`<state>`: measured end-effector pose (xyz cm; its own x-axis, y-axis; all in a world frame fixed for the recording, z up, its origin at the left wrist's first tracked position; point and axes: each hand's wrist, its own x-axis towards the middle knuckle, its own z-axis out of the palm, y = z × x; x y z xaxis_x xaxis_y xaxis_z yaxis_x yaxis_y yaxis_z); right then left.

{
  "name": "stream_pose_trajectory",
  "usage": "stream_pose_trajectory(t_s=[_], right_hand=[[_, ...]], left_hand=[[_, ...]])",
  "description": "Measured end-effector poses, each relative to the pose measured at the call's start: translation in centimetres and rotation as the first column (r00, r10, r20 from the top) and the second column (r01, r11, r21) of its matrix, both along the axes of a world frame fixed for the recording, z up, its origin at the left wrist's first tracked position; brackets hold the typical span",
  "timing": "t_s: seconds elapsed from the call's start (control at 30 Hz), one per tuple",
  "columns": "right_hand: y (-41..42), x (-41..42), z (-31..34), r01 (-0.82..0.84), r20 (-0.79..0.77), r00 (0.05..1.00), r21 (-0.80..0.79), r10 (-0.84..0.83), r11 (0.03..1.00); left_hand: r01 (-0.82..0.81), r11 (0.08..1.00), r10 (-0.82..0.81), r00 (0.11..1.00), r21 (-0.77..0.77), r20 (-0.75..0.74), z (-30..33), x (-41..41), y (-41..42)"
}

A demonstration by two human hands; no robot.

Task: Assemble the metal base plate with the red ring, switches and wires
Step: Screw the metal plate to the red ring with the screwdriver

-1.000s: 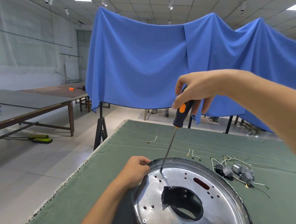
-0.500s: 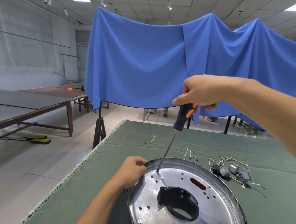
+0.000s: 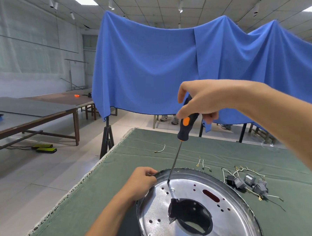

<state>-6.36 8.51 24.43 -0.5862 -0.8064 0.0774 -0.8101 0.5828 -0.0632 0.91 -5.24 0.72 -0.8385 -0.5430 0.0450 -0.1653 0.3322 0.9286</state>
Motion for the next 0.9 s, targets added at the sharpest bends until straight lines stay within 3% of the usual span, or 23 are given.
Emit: stream_pose_trajectory(t_s=[0.07, 0.23, 0.4, 0.53, 0.57, 0.67, 0.7, 0.83, 0.9], right_hand=[[-0.5, -0.1, -0.2, 0.039, -0.145, 0.989, 0.004, -0.038, 0.999], [-0.6, 0.5, 0.3, -0.019, 0.092, 0.996, -0.007, 0.019, 1.0], [-0.9, 0.0, -0.2, 0.081, -0.031, 0.996, -0.023, -0.082, 0.996], [-0.4, 0.3, 0.4, -0.014, 0.218, 0.976, -0.061, 0.027, 0.998], [-0.4, 0.2, 0.1, -0.016, 0.197, 0.98, -0.081, 0.032, 0.997], [-1.1, -0.3, -0.7, 0.038, -0.066, 0.997, -0.111, -0.046, 0.993], [-1.1, -0.2, -0.6, 0.047, -0.057, 0.997, -0.11, -0.053, 0.993], [-0.7, 0.5, 0.0, -0.03, 0.233, 0.971, -0.11, 0.055, 0.994], [-0.9, 0.4, -0.5, -0.026, 0.16, 0.986, -0.133, 0.047, 0.991]], left_hand=[[-0.001, 1.0, 0.002, 1.0, 0.015, -0.009, 0.0, 0.0, 0.0], [-0.012, 1.0, 0.012, 1.0, 0.021, -0.02, -0.1, 0.1, 0.1], [-0.007, 0.999, 0.007, 1.0, 0.031, -0.017, -0.1, 0.1, 0.1], [-0.005, 0.999, 0.005, 1.0, 0.035, -0.02, 0.0, 0.1, 0.2], [-0.004, 0.999, 0.004, 1.0, 0.033, -0.019, 0.0, 0.1, 0.1], [0.001, 1.0, 0.0, 1.0, 0.022, -0.018, 0.0, 0.1, 0.1], [0.0, 1.0, 0.0, 1.0, 0.019, -0.017, 0.0, 0.1, 0.2], [-0.004, 1.0, 0.004, 1.0, 0.026, -0.015, -0.1, 0.1, 0.1], [0.001, 1.0, -0.001, 1.0, 0.023, -0.012, 0.0, 0.0, 0.0]])
